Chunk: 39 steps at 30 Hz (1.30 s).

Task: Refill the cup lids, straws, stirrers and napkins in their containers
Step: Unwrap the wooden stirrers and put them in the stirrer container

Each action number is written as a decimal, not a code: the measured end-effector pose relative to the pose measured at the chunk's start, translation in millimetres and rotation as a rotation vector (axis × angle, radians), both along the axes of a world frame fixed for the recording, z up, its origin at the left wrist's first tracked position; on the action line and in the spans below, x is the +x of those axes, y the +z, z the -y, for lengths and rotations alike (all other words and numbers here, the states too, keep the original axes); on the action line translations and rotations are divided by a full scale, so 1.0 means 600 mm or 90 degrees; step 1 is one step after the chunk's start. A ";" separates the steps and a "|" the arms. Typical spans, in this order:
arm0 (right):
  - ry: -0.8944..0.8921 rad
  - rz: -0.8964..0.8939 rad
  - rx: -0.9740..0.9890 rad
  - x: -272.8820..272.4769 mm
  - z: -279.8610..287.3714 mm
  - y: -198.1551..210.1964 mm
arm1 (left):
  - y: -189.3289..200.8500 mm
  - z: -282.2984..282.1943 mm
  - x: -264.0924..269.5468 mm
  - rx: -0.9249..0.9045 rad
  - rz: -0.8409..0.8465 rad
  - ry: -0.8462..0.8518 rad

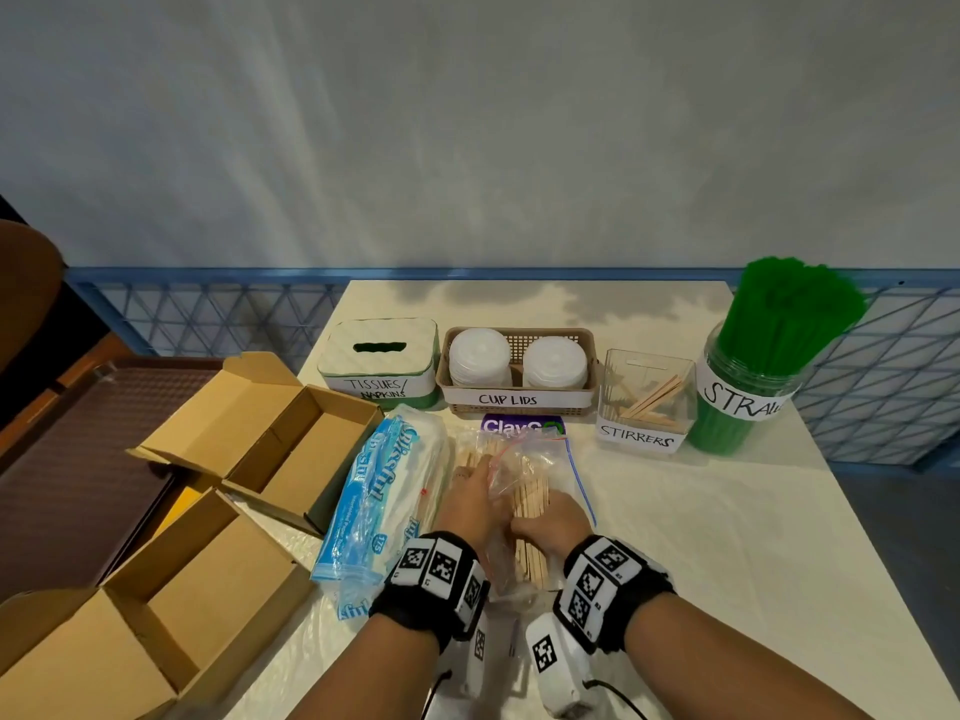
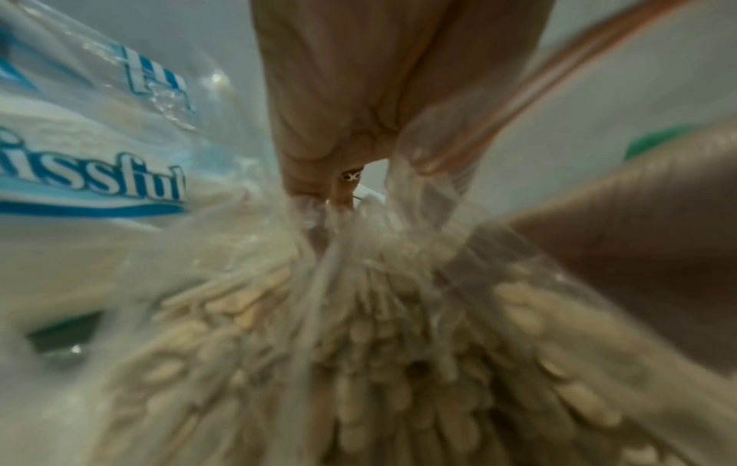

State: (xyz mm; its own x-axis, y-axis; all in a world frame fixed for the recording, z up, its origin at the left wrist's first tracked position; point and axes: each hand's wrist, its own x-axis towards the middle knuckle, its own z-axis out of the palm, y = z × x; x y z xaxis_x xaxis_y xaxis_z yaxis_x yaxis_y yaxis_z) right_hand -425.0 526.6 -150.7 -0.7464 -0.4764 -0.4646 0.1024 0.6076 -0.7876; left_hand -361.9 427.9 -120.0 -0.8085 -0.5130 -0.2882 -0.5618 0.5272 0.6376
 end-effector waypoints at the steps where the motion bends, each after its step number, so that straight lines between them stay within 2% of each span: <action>1: -0.006 0.004 -0.009 0.000 -0.002 0.001 | 0.000 -0.001 -0.001 -0.001 0.008 -0.008; 6: 0.001 0.008 -0.039 -0.005 -0.010 -0.001 | 0.002 -0.011 -0.012 0.048 0.003 0.038; 9: -0.002 0.037 -0.068 -0.007 -0.018 0.003 | 0.005 -0.012 -0.027 0.027 -0.016 0.087; 12: -0.003 0.063 -0.100 -0.009 -0.024 0.005 | 0.015 -0.013 -0.039 -0.006 -0.013 0.088; 16: -0.003 0.129 -0.133 -0.008 -0.027 0.013 | 0.027 -0.016 -0.045 -0.030 -0.016 0.060; 19: -0.008 0.187 -0.178 -0.006 -0.032 0.017 | 0.024 -0.012 -0.052 -0.004 -0.027 0.101; 21: -0.007 0.214 -0.220 -0.005 -0.036 0.021 | 0.021 -0.010 -0.052 0.010 -0.075 0.135; 23: 0.002 0.234 -0.253 -0.003 -0.039 0.029 | 0.021 -0.015 -0.049 0.037 -0.164 0.125; 25: 0.011 0.236 -0.261 -0.002 -0.040 0.031 | 0.029 -0.024 -0.045 0.046 -0.225 0.074; 27: -0.004 0.226 -0.255 -0.003 -0.038 0.032 | 0.033 -0.029 -0.044 -0.018 -0.238 0.005; 30: -0.013 0.216 -0.233 -0.003 -0.037 0.030 | 0.036 -0.026 -0.042 -0.126 -0.165 -0.084; 31: -0.006 0.214 -0.230 -0.002 -0.038 0.031 | 0.038 -0.023 -0.041 -0.130 -0.150 -0.093; 36: 0.064 0.197 -0.256 0.007 -0.051 0.046 | 0.036 0.015 -0.060 -0.087 -0.093 0.000; 39: 0.081 0.158 -0.291 0.014 -0.056 0.060 | 0.028 0.034 -0.059 -0.073 -0.047 -0.013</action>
